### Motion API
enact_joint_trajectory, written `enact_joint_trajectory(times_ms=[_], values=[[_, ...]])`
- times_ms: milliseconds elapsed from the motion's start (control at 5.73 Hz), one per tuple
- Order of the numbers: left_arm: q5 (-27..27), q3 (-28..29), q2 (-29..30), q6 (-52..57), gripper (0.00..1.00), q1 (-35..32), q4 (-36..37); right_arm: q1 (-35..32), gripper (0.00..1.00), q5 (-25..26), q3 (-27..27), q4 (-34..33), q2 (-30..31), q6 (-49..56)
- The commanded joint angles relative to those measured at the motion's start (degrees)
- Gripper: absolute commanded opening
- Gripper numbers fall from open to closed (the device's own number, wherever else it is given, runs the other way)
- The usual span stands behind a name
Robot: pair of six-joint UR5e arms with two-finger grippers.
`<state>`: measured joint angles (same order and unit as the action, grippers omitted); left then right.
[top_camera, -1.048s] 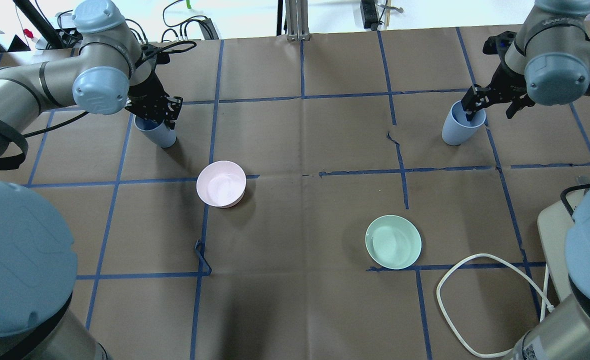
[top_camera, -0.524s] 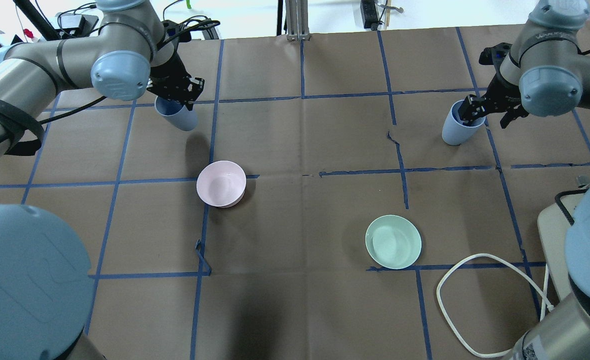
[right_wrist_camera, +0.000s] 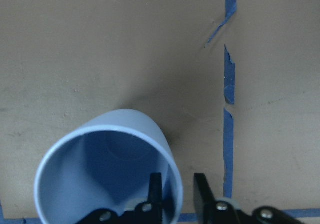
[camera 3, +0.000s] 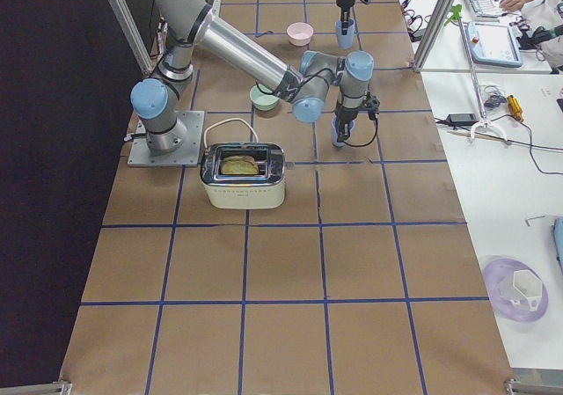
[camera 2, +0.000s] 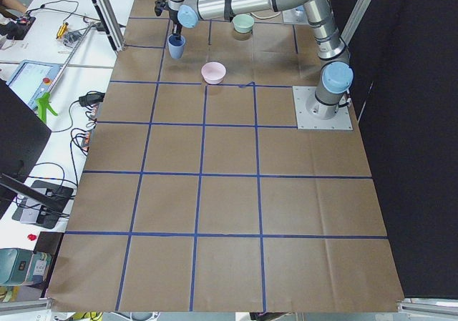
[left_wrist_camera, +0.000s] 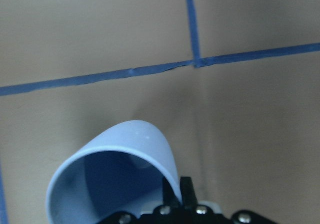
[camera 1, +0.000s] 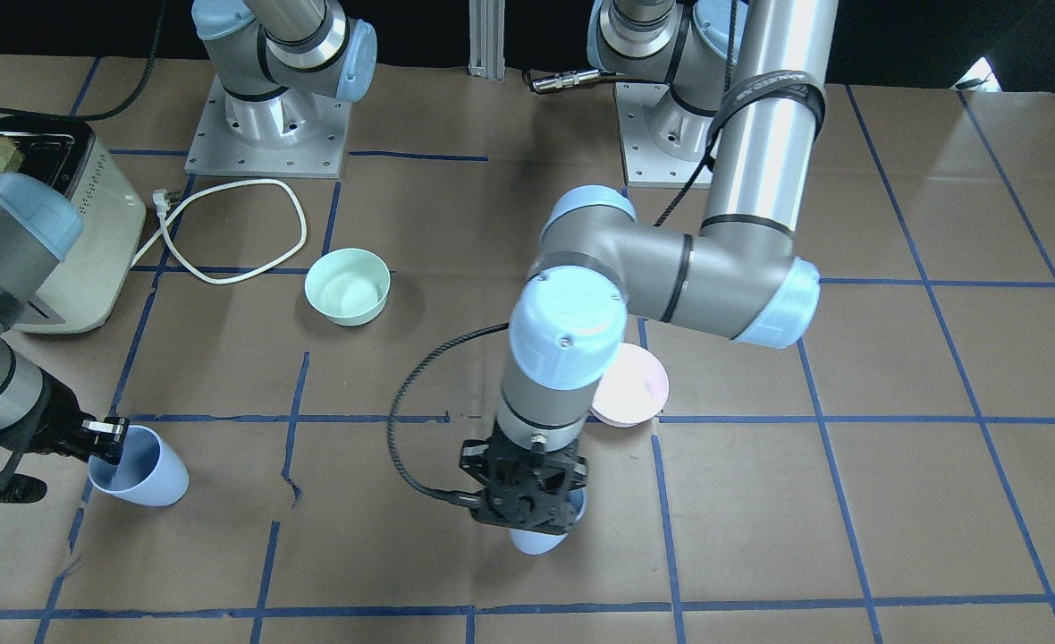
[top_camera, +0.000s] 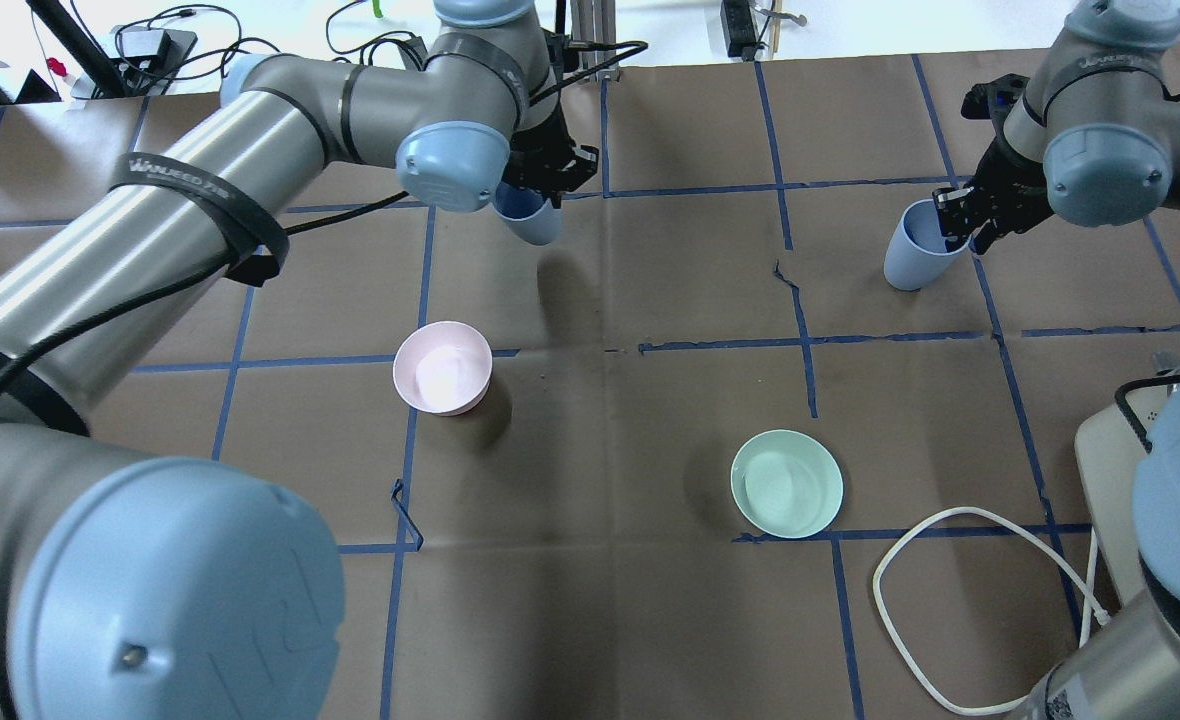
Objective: Stack blue cups with both arms
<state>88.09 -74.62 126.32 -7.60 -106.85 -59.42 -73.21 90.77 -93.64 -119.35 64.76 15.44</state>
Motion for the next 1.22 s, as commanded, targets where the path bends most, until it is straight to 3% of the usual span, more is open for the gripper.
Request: enact_joint_trajectory(times_ms=[0,175,524,698,873,1048], values=[[0.76,0.79,3.05,0.03,0.05,-5.03,3.17,-0.09,0.06,0.2,3.18,0.87,0.27,-1.02],[1.81,0.44,2.79,0.3,0.05,-5.04,3.08,-0.44,0.06,0.28,7.72,6.45,1.41,-1.2],[3.66,0.27,2.52,0.3,0.07,-5.13,2.46,-0.79,0.07,0.37,21.15,27.58,5.71,-2.77],[6.89,0.18,2.79,0.3,0.39,-5.39,2.38,-0.88,0.07,0.37,26.35,35.95,6.86,-4.26],[6.31,0.18,3.14,0.3,0.95,-5.39,2.46,-0.97,0.07,0.37,27.88,38.21,7.39,-5.06],[4.83,0.18,2.36,-0.04,0.99,-5.39,2.46,-1.58,0.07,0.11,27.81,38.23,7.22,-7.25]])
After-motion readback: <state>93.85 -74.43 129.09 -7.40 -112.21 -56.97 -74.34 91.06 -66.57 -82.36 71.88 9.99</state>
